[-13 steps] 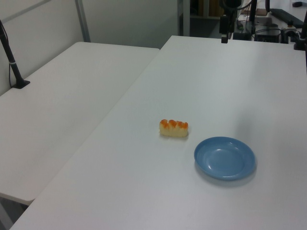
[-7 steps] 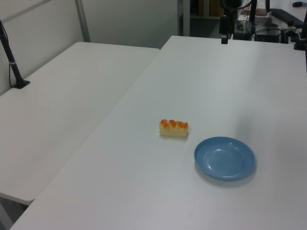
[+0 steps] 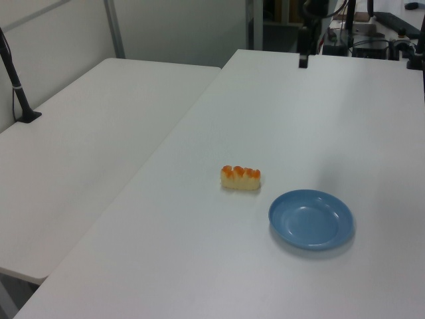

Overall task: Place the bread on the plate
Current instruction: 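Move the gripper down over the orange-topped bread roll, then close the gripper on the bread roll and lift it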

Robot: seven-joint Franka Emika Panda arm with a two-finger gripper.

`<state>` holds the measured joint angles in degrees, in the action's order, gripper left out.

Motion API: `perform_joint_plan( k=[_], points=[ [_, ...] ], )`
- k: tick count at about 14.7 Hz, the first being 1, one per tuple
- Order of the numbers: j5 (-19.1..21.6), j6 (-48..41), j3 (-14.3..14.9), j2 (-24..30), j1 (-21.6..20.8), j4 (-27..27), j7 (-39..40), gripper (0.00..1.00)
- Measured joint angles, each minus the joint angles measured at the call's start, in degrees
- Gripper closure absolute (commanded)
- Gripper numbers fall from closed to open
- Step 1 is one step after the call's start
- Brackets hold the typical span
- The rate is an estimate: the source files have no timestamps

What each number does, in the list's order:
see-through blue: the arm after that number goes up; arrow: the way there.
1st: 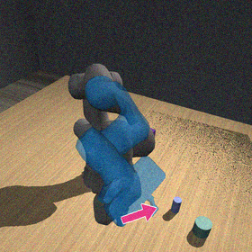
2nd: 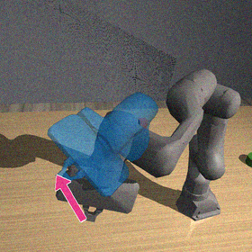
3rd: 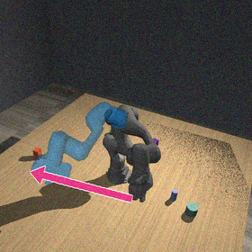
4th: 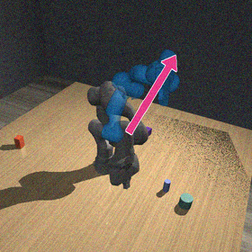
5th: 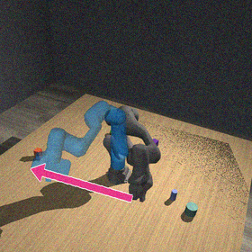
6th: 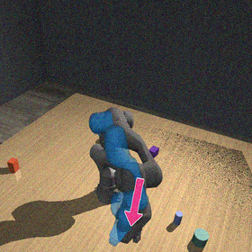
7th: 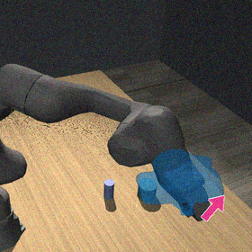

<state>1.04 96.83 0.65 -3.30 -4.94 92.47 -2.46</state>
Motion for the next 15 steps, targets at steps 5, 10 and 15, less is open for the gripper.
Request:
perform_joint_plan(
  k=[5,10,15],
  points=[
    [0.2,12.9,-0.5,-10.0,-7.0,0.9,-6.1,0.00],
    [-5.3,23.9,-0.5,-22.8,-12.5,0.5,-13.1,0.00],
    [-6.3,30.9,-0.4,-29.3,-13.1,-1.7,-14.9,0.00]
  ],
)
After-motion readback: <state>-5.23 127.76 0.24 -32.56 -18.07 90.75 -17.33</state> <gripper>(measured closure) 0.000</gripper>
